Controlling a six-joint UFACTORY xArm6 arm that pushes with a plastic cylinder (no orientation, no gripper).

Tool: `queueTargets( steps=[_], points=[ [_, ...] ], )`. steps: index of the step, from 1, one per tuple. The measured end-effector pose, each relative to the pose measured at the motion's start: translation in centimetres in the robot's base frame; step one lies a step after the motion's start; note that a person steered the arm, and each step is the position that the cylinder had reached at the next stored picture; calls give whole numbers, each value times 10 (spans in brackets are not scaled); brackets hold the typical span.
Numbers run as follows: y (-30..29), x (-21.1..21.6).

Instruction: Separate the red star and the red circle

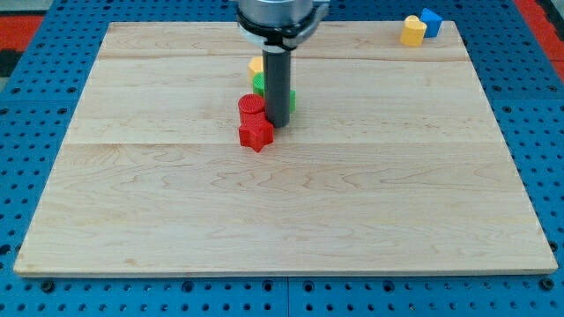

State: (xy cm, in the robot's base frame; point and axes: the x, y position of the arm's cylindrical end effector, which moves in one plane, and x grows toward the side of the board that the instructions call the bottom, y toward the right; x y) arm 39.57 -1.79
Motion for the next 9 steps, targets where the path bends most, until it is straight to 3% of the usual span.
queueTargets(
  steps=[3, 4, 6, 7, 9],
  points=[
    [-21, -66],
    [-25, -68],
    [19, 4],
    [-2, 52],
    [-61, 91]
  ],
)
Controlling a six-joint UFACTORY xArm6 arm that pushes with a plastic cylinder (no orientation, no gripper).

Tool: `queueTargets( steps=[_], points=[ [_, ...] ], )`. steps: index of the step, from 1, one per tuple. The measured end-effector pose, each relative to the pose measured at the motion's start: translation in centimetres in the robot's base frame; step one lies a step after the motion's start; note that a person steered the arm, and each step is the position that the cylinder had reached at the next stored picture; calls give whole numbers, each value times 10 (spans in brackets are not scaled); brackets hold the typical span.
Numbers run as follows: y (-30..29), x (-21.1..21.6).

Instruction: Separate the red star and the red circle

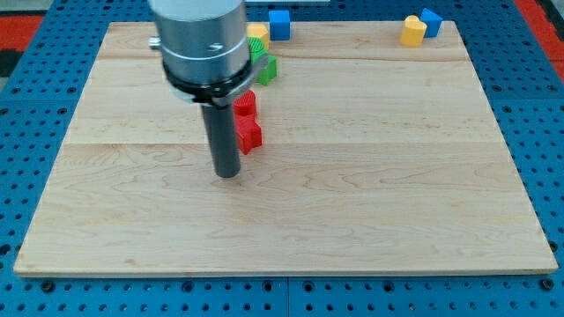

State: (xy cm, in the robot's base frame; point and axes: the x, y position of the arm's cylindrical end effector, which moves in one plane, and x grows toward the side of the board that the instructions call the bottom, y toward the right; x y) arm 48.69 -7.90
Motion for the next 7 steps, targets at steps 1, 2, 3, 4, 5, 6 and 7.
queueTargets(
  steps=[1, 2, 3, 4, 5, 6, 7],
  points=[
    [-1, -31],
    [-1, -59],
    [12, -78],
    [34, -94],
    [49, -104],
    [24, -105],
    [-39, -105]
  ],
)
